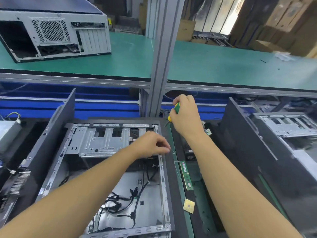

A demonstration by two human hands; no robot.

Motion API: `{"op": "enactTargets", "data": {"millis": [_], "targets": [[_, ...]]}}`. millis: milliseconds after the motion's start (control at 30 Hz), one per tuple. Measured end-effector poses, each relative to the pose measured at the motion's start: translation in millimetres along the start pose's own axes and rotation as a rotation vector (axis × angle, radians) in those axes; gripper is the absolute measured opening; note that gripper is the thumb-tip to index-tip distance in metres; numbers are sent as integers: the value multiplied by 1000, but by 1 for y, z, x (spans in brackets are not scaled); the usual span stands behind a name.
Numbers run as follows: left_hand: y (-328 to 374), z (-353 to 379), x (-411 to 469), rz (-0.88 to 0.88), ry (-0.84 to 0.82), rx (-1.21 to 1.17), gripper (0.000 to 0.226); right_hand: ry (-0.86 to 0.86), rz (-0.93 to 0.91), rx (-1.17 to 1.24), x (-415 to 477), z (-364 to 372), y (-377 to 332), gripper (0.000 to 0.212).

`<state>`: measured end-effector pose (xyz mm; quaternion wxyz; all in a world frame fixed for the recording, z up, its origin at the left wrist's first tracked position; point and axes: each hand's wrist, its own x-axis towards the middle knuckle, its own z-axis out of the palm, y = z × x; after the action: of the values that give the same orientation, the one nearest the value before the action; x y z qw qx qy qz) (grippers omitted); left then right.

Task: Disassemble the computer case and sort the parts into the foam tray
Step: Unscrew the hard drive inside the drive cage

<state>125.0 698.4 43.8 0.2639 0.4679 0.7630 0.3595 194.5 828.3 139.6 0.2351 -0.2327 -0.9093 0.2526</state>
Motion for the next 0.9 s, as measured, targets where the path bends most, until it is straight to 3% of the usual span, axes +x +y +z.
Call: {"op": "enactTargets", "data": {"millis": [167, 333, 467, 633, 767, 900], "targets": [[57, 85, 38, 183, -395, 213, 9, -46, 134, -34, -21, -36, 51, 15], [63, 169, 62, 169, -528, 398, 17, -73, 204, -53, -51, -66, 93, 16], [60, 204, 74, 72, -492, 395, 19, -49, 212, -63, -73, -83, 117, 17], [62, 218, 83, 7, -572, 467, 30, -37, 218, -69, -84, -94, 133, 15], [67, 181, 93, -17, -363, 596, 36, 5, 224, 13, -78, -93, 131, 30], [58, 116, 90, 25, -221, 493, 31, 102, 222, 150, -59, -85, 113, 28]]}}
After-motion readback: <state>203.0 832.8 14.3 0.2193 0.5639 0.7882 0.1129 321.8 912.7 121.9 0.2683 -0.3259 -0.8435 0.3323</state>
